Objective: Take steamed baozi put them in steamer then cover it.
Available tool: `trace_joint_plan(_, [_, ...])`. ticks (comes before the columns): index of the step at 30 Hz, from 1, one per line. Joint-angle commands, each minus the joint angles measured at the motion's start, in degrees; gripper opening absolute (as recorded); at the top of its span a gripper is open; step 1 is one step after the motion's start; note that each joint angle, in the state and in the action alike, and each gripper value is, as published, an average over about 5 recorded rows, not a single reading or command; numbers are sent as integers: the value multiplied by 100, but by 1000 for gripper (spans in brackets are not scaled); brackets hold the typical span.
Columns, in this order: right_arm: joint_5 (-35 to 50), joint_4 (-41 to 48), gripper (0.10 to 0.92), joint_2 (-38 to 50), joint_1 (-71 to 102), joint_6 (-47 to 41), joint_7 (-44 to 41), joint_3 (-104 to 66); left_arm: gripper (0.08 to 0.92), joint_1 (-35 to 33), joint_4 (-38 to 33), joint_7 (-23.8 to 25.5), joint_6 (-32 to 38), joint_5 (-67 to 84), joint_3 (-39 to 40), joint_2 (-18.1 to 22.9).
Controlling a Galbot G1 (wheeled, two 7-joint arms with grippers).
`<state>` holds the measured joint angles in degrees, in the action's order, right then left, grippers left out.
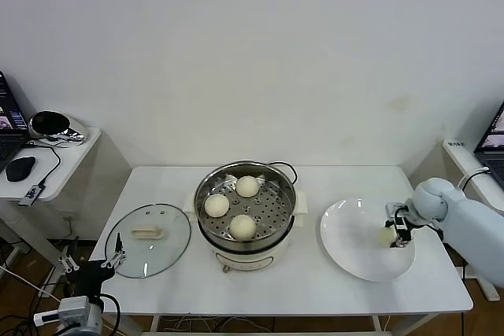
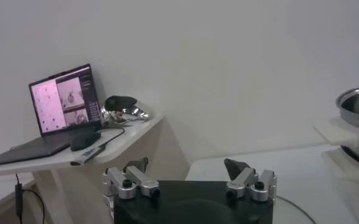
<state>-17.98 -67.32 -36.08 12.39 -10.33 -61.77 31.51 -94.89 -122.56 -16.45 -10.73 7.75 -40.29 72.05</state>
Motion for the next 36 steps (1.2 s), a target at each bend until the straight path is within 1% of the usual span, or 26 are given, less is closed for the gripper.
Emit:
trace_joint_plan(1, [435,-496,564,390,-836,-160,-123,762,823,22,9,-1,1,9,11,-24])
trace_joint_plan(6, [1224,-1033,561,622,-2331,-470,-171,1744,823,63,24,1,-3,32,41,-53])
trace_joint_plan(11, [2507,-1675,571,422,-4103,-980,-3,3203,823,103,62,1,-4,60,70,-88])
trace_joint_plan(16, [3785,-2130,581,-268,-5438,-1761,443,4273,823,139,43,3,-10,96,89,-125])
trace_joint_plan(21, [4711,-2103,585,-1224,-5857,-2317,803,4618,823,177,15,4,-19,131,87,-139])
trace_joint_plan(29, [5474,-1601,585,-2746,-5603,-2936,1277,4649,823,200,34,1,-15,160,57,-94])
trace_joint_plan(36, [5324,-1152,585,-3334,-4914,-3123,1503,4609,823,156,-20,7,-15,168,4,-85])
